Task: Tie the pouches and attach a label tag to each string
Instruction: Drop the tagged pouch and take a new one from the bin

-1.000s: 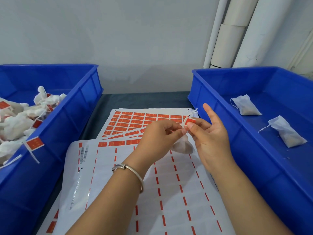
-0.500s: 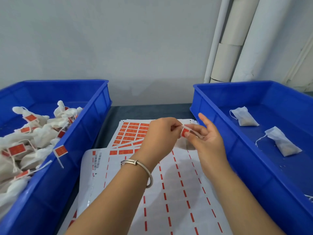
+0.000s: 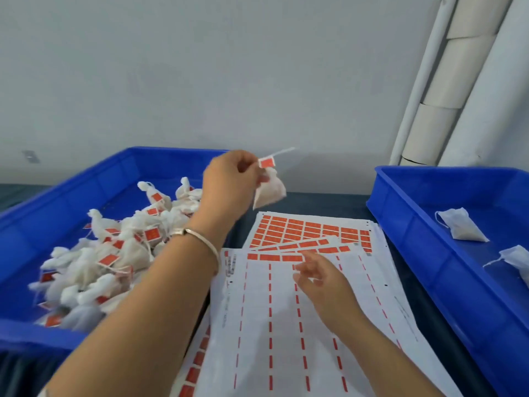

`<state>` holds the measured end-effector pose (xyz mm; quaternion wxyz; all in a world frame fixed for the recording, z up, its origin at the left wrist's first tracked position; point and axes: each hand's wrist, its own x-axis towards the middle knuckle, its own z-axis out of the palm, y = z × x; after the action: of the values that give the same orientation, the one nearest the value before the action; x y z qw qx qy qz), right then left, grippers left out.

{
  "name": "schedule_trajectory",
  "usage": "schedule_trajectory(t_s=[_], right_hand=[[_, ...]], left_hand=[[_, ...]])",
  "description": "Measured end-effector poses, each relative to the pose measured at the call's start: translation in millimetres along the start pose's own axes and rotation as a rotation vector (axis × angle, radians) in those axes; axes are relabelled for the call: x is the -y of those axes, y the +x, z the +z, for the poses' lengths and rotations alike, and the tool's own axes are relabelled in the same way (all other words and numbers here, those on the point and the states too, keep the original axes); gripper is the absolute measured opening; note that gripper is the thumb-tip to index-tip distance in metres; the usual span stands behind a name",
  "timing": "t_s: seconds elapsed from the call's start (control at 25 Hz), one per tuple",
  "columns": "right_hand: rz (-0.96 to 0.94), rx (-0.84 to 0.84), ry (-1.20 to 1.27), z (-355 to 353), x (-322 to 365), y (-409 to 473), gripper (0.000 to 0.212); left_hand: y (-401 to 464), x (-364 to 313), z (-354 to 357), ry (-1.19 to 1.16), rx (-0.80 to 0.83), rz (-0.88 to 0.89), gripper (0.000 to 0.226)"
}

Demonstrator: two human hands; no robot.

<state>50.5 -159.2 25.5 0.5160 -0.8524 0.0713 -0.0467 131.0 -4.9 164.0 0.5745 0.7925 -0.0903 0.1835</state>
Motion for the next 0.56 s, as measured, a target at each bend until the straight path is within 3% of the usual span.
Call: schedule_trajectory(t_s=[0.24,0.44,0.56], right_hand=[[-0.004,0.025,-0.393,40,-26,-13,0.043],[-0.098,0.032,-0.493,41,-33,-14,0.041],[-0.142,0.031,-0.552,43,-36,-12,0.041]], left_hand=[[71,32,-70,0.137,-0.159,-0.056,0.013],[103,87,-86,0.501,-0.161,-0.199,0.020],[106,117,-89,0.573,-0.197,-0.315,0.026]])
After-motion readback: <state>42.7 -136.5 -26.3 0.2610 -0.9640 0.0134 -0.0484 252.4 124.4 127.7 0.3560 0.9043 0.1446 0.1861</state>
